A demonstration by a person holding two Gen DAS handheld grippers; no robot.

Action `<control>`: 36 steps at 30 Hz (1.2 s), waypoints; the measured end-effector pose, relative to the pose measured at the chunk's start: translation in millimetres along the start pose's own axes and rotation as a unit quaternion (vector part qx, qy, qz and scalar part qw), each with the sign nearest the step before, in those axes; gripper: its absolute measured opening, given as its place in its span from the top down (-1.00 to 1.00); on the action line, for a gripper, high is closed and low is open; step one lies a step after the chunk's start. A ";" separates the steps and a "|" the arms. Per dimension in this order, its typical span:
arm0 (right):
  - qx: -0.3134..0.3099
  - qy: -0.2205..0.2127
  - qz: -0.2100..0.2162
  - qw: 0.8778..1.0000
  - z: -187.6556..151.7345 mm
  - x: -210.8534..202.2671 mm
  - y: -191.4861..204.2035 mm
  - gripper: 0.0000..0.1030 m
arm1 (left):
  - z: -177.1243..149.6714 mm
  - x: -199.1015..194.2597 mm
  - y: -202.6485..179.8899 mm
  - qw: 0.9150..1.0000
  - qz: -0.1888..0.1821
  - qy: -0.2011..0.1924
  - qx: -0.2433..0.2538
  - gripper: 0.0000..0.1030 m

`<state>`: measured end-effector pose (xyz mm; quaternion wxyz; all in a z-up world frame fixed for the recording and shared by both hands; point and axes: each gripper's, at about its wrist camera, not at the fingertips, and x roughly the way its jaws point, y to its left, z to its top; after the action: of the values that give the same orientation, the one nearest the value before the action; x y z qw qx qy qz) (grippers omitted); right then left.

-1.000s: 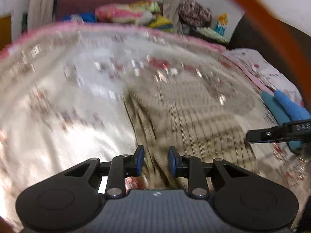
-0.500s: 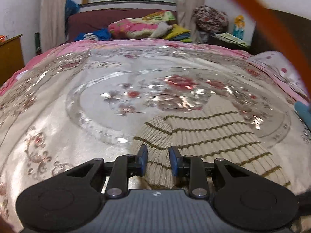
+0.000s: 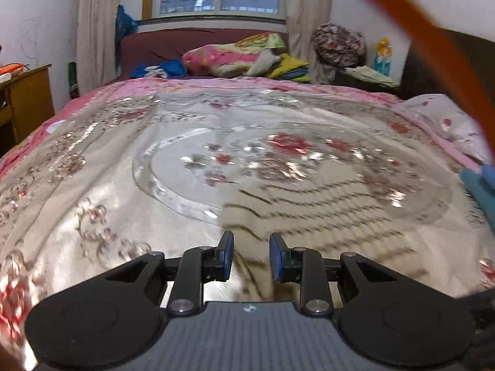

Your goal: Fold small clothes

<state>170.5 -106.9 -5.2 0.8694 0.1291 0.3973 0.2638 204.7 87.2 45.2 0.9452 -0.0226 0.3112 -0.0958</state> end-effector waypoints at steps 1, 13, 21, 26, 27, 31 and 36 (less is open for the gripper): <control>0.000 0.000 -0.003 1.000 -2.6 -1.9 0.6 0.39 | -5.4 -4.1 -2.5 1.000 -0.005 0.005 0.002 0.34; 0.011 -0.011 -0.051 0.999 -25.2 -26.2 2.2 0.38 | -43.3 -20.9 -8.2 0.998 0.016 0.058 0.004 0.33; 0.014 0.001 -0.106 0.994 -46.3 -27.6 -0.9 0.38 | -67.1 -38.8 -16.2 0.997 0.020 0.080 0.010 0.32; 0.001 -0.009 -0.110 0.994 -52.3 -41.4 9.3 0.38 | -75.0 -50.2 -17.2 0.997 0.019 0.080 0.001 0.32; 0.000 -0.012 -0.111 0.994 -53.4 -44.4 11.2 0.38 | -75.8 -52.7 -18.3 0.997 0.018 0.080 0.000 0.32; -0.003 -0.018 -0.111 0.994 -57.6 -53.9 18.8 0.38 | -81.1 -61.2 -26.1 0.997 0.012 0.081 0.007 0.31; -0.012 -0.021 -0.114 0.993 -65.6 -63.5 29.4 0.38 | -86.7 -72.1 -36.6 0.997 0.011 0.078 0.018 0.30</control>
<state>75.7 -117.3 4.5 0.9034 0.0778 0.3881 0.1648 90.4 66.8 21.2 0.9193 0.0058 0.3826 -0.0922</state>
